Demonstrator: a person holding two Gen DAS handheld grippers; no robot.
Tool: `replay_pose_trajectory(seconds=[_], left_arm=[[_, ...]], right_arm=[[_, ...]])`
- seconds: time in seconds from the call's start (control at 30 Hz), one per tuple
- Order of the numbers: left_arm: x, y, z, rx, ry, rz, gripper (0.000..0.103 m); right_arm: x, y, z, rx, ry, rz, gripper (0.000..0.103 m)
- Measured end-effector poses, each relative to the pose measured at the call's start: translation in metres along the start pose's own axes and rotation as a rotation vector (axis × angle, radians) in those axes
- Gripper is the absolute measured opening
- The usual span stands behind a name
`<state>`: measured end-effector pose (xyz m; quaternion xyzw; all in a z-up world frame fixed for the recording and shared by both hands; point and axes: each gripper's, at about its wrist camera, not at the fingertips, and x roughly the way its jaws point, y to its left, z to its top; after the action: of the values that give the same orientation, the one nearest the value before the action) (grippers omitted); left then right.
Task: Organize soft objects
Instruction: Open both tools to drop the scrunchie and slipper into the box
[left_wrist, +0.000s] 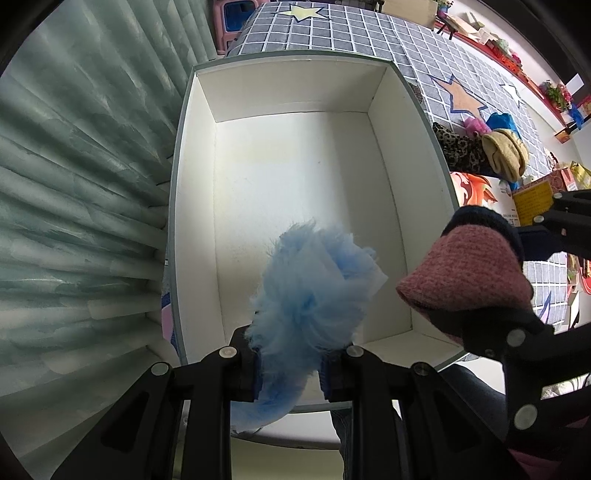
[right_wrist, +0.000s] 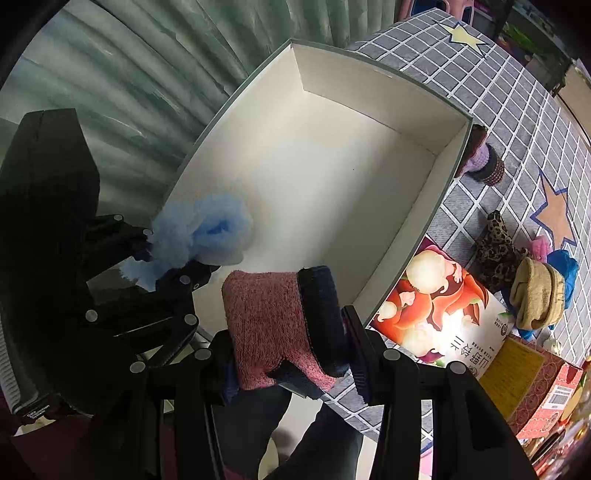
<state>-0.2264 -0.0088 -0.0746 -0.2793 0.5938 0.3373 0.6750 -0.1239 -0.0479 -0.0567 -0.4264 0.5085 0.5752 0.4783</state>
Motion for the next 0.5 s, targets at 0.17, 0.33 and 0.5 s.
replay_pose_trajectory(seconds=[0.17,0.33,0.5], left_arm=[[0.0014,0.0013,-0.0010,-0.006,-0.002,0.003,0.026],[0.0000,0.0007,-0.0028,-0.007,-0.014,0.006,0.026],[-0.0026,0.0004,-0.0044,-0.004,-0.025,0.009,0.034]], right_arm=[[0.0026,-0.0007,0.0020,0.002,0.003,0.002,0.049],[0.0035,-0.0021,0.0018,0.006,0.003,0.005,0.049],[0.0041,-0.0036,0.0009,0.011,0.004,0.009,0.049]])
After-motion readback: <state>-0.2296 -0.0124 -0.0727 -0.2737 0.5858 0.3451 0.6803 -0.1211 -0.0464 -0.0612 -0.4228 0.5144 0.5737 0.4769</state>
